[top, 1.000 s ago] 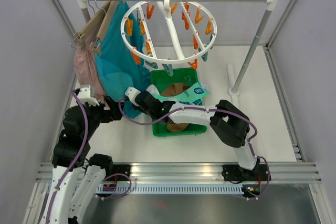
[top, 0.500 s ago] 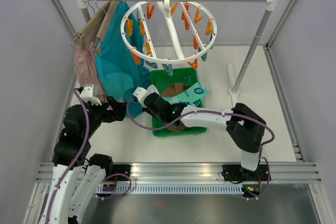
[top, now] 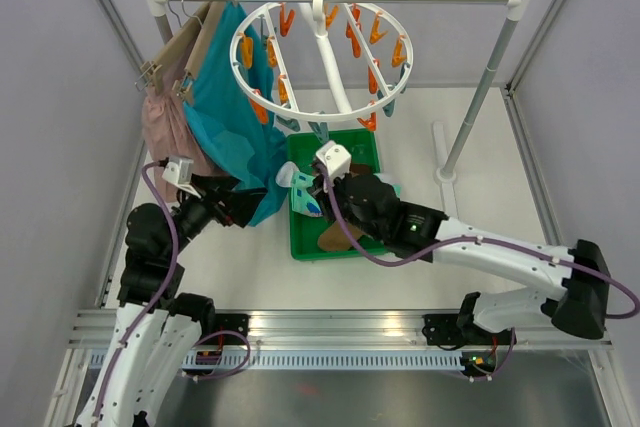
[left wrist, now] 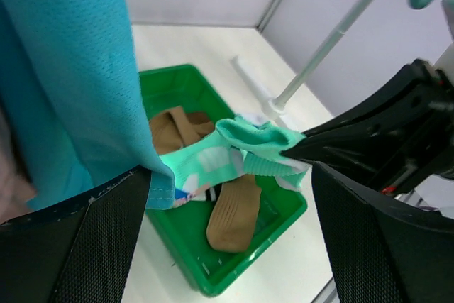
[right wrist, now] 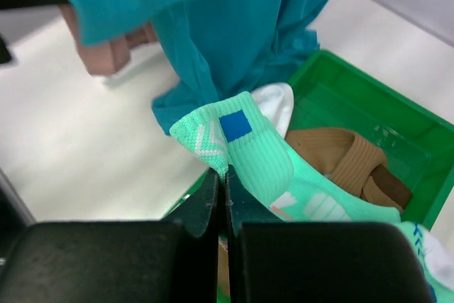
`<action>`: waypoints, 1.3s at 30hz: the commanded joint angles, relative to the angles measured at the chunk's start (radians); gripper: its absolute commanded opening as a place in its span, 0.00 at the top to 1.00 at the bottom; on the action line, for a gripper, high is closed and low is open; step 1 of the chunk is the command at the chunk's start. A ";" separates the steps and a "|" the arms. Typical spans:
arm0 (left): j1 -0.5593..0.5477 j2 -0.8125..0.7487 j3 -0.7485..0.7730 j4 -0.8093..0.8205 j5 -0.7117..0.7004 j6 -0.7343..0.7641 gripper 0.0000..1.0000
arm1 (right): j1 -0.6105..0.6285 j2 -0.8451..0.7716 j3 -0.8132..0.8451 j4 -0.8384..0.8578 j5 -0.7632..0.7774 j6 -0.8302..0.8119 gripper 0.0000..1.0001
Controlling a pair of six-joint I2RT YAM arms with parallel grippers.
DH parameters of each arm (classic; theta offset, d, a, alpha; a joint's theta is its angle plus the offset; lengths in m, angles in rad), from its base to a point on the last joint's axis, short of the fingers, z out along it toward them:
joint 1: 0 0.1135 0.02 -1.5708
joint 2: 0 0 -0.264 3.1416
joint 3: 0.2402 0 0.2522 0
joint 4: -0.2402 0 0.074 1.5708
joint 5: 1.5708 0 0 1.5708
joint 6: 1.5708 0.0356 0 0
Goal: Clip the socks to the hanger
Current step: Pick up the sock from the bin.
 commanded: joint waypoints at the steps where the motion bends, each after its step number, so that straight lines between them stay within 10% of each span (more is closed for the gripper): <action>1: -0.001 -0.008 -0.056 0.342 0.108 -0.078 0.02 | 0.005 -0.112 0.002 -0.022 -0.041 0.104 1.00; 16: -0.015 0.217 0.002 0.749 0.378 -0.237 0.00 | 0.006 -0.376 0.065 0.057 -0.203 0.302 1.00; 39: -0.194 0.311 0.117 0.875 0.467 -0.226 0.00 | 0.006 -0.327 0.112 0.240 -0.402 0.512 1.00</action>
